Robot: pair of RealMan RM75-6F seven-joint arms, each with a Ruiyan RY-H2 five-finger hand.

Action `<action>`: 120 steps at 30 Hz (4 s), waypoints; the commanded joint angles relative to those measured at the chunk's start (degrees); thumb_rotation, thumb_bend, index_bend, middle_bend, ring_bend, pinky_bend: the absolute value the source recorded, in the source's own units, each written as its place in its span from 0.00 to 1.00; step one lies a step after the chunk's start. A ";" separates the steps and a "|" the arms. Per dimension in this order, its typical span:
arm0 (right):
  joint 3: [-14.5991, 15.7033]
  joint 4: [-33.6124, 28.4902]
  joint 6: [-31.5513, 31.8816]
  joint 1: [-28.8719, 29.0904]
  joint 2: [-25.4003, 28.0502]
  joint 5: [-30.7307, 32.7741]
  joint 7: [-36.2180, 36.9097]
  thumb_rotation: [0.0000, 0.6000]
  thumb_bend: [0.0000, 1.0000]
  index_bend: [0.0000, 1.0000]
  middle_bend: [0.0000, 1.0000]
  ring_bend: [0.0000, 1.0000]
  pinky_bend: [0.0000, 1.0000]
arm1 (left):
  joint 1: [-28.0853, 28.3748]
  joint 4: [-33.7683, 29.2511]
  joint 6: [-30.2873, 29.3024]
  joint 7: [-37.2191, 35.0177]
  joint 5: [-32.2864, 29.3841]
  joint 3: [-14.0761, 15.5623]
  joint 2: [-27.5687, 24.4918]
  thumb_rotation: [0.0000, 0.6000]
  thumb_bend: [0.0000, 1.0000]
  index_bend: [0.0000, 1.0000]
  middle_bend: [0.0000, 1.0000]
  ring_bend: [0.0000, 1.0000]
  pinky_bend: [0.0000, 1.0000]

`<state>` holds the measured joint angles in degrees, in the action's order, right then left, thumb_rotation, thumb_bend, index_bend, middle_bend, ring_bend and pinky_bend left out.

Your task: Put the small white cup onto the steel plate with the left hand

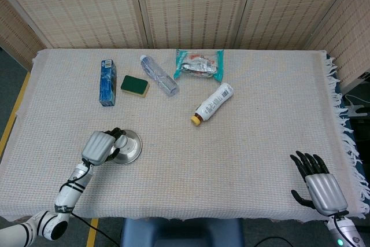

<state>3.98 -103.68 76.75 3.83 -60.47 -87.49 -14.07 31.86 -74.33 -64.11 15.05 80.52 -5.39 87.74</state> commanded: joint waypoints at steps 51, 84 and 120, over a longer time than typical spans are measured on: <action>0.27 -0.31 -0.29 0.02 -0.15 -0.14 -0.49 0.88 0.20 0.00 0.00 0.00 0.00 | -1.28 -8.79 1.56 6.74 -6.16 -0.73 -5.58 1.00 0.44 0.53 0.66 0.53 0.70; 0.57 -0.49 0.27 -0.34 -0.44 -1.06 -1.15 0.88 0.20 0.00 0.00 0.00 0.00 | -10.92 -3.38 -7.19 -8.91 -0.50 4.46 -12.60 1.00 0.45 0.53 0.66 0.53 0.70; 0.77 -0.76 2.11 -1.08 -0.18 -2.95 -1.00 0.89 0.20 0.00 0.00 0.00 0.00 | -16.44 -8.10 -16.28 -16.17 6.47 5.43 -17.17 1.00 0.35 0.00 0.00 0.00 0.06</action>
<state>4.75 -104.47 78.61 2.86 -60.68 -90.19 -15.19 17.36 -80.34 -77.02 0.84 84.70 -0.82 72.09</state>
